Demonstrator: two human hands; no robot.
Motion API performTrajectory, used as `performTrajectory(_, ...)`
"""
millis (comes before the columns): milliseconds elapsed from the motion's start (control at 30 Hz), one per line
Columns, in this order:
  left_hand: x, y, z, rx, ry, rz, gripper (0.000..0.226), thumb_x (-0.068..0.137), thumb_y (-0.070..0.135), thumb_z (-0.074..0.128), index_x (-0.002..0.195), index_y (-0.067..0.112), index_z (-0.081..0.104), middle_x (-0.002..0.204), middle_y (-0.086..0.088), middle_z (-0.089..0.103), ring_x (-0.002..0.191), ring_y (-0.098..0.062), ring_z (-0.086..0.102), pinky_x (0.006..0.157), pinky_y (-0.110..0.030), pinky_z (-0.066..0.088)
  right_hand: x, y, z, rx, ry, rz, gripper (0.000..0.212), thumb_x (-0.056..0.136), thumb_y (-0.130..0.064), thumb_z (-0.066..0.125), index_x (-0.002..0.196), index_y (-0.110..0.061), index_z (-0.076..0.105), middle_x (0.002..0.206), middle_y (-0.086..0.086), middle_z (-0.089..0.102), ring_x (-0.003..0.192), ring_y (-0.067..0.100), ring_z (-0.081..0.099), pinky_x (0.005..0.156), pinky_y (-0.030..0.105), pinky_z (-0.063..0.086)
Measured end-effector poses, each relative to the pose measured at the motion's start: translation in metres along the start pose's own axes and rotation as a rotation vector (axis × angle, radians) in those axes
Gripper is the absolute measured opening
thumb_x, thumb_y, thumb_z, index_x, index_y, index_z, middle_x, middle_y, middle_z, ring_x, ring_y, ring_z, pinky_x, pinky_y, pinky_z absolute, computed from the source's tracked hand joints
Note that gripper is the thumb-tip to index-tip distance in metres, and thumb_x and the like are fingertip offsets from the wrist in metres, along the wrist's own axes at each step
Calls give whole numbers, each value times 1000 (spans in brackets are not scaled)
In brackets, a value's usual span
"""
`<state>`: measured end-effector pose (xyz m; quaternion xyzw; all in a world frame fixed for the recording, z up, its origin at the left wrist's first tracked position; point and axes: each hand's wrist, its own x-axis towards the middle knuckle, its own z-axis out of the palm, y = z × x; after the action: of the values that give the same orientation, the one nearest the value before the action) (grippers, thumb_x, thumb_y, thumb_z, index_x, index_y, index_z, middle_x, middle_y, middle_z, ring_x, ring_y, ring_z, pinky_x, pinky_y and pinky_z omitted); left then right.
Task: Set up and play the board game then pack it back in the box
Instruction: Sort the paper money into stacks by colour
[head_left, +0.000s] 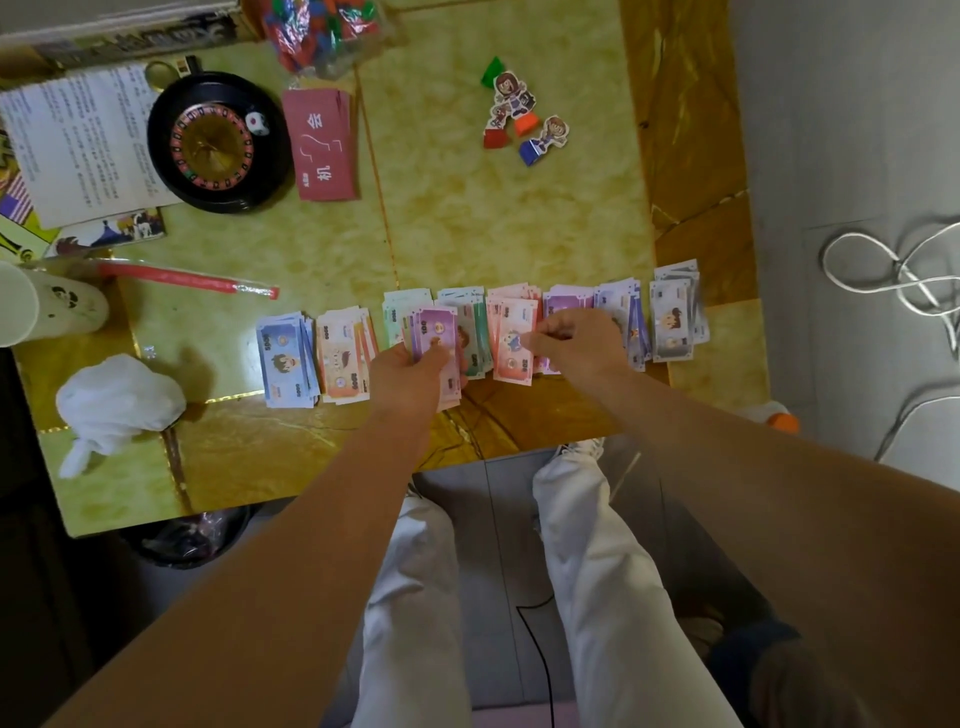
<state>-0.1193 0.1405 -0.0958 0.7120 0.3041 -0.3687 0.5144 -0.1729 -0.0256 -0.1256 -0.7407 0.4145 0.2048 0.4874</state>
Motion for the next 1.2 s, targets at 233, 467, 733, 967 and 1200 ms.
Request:
performTrajectory(233, 2, 0, 2, 39, -3, 17, 15, 87, 11, 68, 74, 14, 63, 74, -4, 65, 66, -17, 63, 62, -26, 54, 6, -8, 10, -3, 130, -16, 21, 83, -25, 75, 88, -19, 56, 74, -11, 55, 70, 4, 53, 65, 20, 44)
performTrajectory(467, -6, 8, 19, 20, -90, -7, 7, 84, 11, 72, 87, 7, 67, 86, -14, 71, 80, -31, 68, 73, -37, 57, -8, -13, 4, 157, -152, -174, 21, 86, -23, 72, 94, -4, 69, 84, 7, 67, 74, 12, 59, 68, 19, 48)
performTrajectory(733, -15, 11, 42, 98, -46, -18, 13, 94, 6, 53, 92, 8, 65, 90, -13, 66, 85, -32, 66, 82, -44, 56, -6, 9, -36, 95, -45, -42, 15, 88, -22, 70, 80, -10, 71, 70, 3, 64, 60, 10, 53, 64, 26, 47)
performTrajectory(967, -11, 3, 55, 146, -20, 44, 17, 93, 9, 57, 106, 5, 67, 101, -16, 70, 95, -33, 67, 87, -46, 55, 12, 22, -43, -148, 58, 1, 21, 91, -26, 66, 82, -8, 74, 79, 7, 71, 73, 16, 62, 69, 25, 47)
performTrajectory(1200, -8, -2, 60, 136, -6, 47, 11, 91, 9, 60, 86, 17, 66, 89, -4, 71, 90, -26, 70, 80, -37, 57, 13, 23, -41, -144, 100, -12, 18, 89, -23, 68, 84, -7, 75, 79, 3, 70, 73, 12, 60, 69, 24, 44)
